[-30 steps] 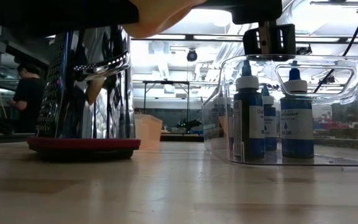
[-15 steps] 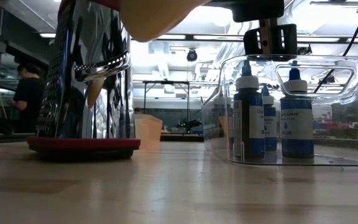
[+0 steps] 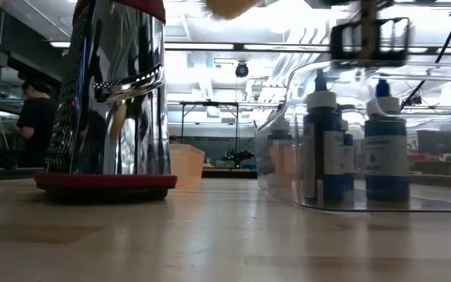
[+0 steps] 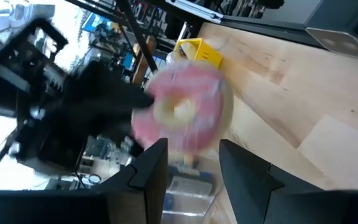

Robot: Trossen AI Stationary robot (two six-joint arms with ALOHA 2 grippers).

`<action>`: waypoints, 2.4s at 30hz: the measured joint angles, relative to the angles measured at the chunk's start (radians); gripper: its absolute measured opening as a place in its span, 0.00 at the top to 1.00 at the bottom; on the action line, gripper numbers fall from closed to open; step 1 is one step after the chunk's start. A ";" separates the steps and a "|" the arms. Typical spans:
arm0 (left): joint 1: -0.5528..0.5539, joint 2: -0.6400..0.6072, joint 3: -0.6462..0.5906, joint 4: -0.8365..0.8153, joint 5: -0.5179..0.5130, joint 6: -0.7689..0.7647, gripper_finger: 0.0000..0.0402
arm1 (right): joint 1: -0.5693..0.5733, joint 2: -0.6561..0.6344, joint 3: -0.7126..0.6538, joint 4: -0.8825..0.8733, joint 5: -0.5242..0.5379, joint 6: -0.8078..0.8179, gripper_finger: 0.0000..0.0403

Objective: Pick & Place Food Item
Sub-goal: Put the pink donut into the yellow bin

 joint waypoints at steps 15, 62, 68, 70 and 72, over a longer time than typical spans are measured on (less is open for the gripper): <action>0.000 0.000 0.000 0.003 -0.007 -0.034 0.66 | 0.134 -0.268 0.000 -0.314 0.369 -0.033 0.94; 0.042 0.000 -0.001 0.003 -0.033 -0.108 0.66 | 0.467 -0.295 0.000 -0.974 0.310 0.830 0.94; 0.042 0.000 -0.001 0.003 -0.032 -0.108 0.66 | 0.467 -0.256 0.000 -0.972 0.312 0.830 0.94; 0.042 0.000 -0.001 0.003 -0.032 -0.108 0.66 | 0.466 -0.242 0.000 -0.971 0.311 0.832 0.94; 0.041 0.000 -0.001 0.003 -0.032 -0.108 0.66 | 0.465 -0.227 0.000 -0.964 0.311 0.832 0.94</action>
